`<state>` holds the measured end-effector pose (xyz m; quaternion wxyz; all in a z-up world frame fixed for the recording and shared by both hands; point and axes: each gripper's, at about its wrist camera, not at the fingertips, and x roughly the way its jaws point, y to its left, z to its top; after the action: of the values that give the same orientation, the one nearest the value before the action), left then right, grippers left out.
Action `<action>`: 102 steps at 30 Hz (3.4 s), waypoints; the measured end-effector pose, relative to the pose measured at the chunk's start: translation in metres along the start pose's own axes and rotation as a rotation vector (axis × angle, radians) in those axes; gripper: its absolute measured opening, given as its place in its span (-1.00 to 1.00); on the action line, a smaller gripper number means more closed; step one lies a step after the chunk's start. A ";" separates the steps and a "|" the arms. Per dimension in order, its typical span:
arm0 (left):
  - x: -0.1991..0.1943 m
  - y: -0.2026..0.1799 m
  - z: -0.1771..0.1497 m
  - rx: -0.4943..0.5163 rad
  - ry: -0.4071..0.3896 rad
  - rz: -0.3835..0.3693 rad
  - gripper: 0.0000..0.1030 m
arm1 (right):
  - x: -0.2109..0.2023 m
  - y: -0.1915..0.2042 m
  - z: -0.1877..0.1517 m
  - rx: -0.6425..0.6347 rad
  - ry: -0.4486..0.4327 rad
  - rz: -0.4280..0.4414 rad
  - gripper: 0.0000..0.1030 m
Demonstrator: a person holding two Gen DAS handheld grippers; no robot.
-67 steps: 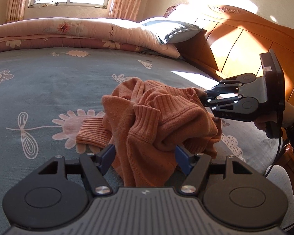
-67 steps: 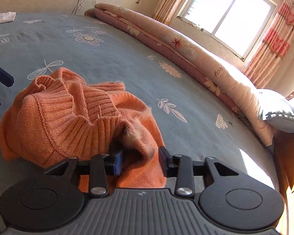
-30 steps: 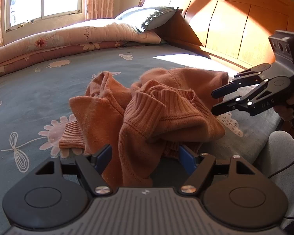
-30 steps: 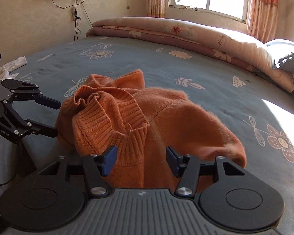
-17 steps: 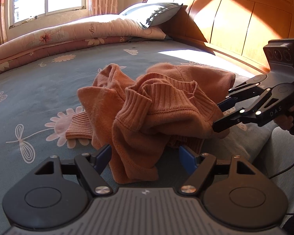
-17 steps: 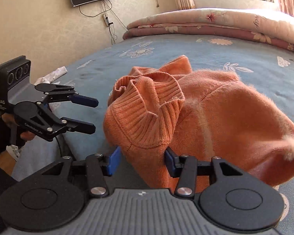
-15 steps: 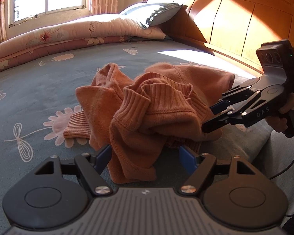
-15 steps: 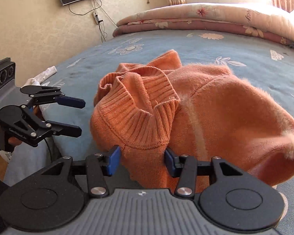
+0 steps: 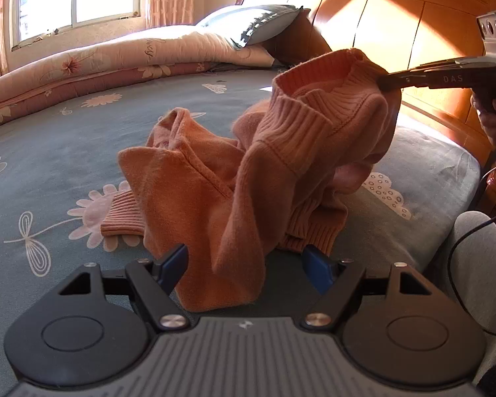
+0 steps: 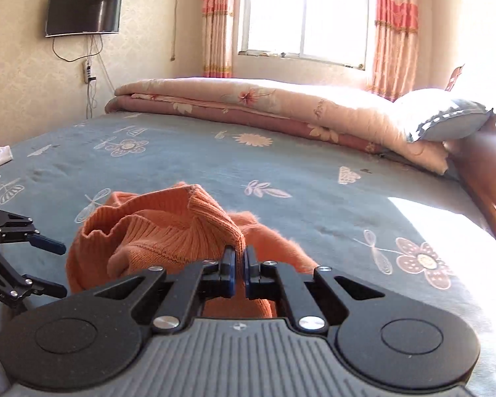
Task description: Fold clothes
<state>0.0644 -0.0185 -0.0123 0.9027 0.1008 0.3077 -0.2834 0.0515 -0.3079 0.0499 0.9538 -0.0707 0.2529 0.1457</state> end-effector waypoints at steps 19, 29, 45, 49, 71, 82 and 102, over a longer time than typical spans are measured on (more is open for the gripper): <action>0.041 -0.108 -0.014 0.630 -0.107 0.135 0.03 | 0.006 -0.037 -0.061 0.074 0.148 -0.206 -0.85; -0.013 -0.024 -0.004 0.382 -0.086 0.236 -0.90 | 0.006 -0.008 -0.068 -0.047 0.167 -0.078 -0.65; -0.013 -0.042 0.006 0.517 -0.113 0.161 -0.85 | -0.024 0.061 -0.048 -0.342 0.091 0.057 0.21; -0.017 -0.036 0.011 0.496 -0.122 0.161 -0.85 | -0.026 0.099 -0.027 -0.385 0.006 0.222 0.45; -0.013 -0.070 -0.002 0.860 -0.091 0.068 -0.29 | 0.009 0.181 -0.032 -0.702 0.149 0.222 -0.78; 0.015 -0.058 0.033 0.701 0.037 0.010 -0.86 | 0.000 0.157 -0.028 -0.658 0.103 0.208 -0.69; 0.082 0.084 0.113 0.201 0.082 0.196 -0.90 | 0.023 0.072 -0.059 -0.357 0.157 0.200 0.13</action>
<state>0.2225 -0.0269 0.0275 0.8980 0.2318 0.3031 -0.2190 0.0208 -0.2465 -0.0175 0.8843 -0.2244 0.3023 0.2761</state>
